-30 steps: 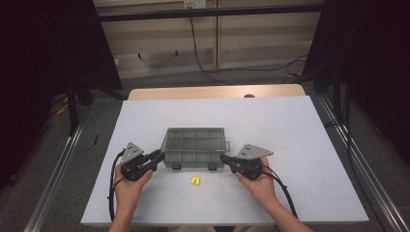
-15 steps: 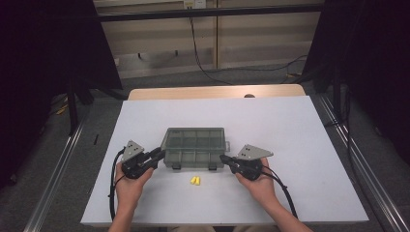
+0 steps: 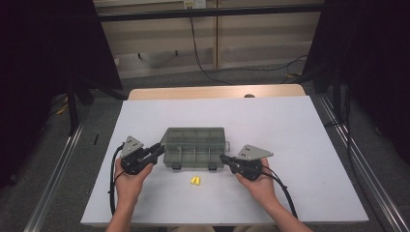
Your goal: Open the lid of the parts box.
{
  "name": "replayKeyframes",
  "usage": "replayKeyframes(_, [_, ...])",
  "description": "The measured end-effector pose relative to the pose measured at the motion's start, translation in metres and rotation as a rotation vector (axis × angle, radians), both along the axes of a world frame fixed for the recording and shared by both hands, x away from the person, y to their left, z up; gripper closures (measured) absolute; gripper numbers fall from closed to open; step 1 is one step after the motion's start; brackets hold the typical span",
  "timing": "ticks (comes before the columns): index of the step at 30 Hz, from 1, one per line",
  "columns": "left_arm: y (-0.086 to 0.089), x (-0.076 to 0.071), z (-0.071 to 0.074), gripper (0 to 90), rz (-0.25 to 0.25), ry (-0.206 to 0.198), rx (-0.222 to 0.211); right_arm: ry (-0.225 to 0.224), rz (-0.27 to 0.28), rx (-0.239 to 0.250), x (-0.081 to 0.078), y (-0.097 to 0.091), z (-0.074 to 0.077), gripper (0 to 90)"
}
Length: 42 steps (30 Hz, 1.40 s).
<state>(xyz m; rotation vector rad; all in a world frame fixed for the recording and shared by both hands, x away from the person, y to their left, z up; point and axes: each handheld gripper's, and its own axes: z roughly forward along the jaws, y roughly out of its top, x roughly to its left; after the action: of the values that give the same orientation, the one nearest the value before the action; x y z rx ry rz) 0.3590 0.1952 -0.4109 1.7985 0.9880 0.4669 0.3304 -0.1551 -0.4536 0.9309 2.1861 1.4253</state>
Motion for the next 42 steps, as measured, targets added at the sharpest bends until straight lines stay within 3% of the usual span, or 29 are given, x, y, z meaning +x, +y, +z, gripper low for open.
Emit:
replayKeyframes(17, [-0.006,0.010,0.008,77.2,0.012,0.000,0.047,-0.007,0.002,-0.004,0.000,0.000,0.000,90.0])
replayKeyframes(42, [-0.007,0.026,0.013,78.0,0.026,0.012,0.029,-0.022,-0.002,-0.015,-0.001,0.002,-0.001,90.0])
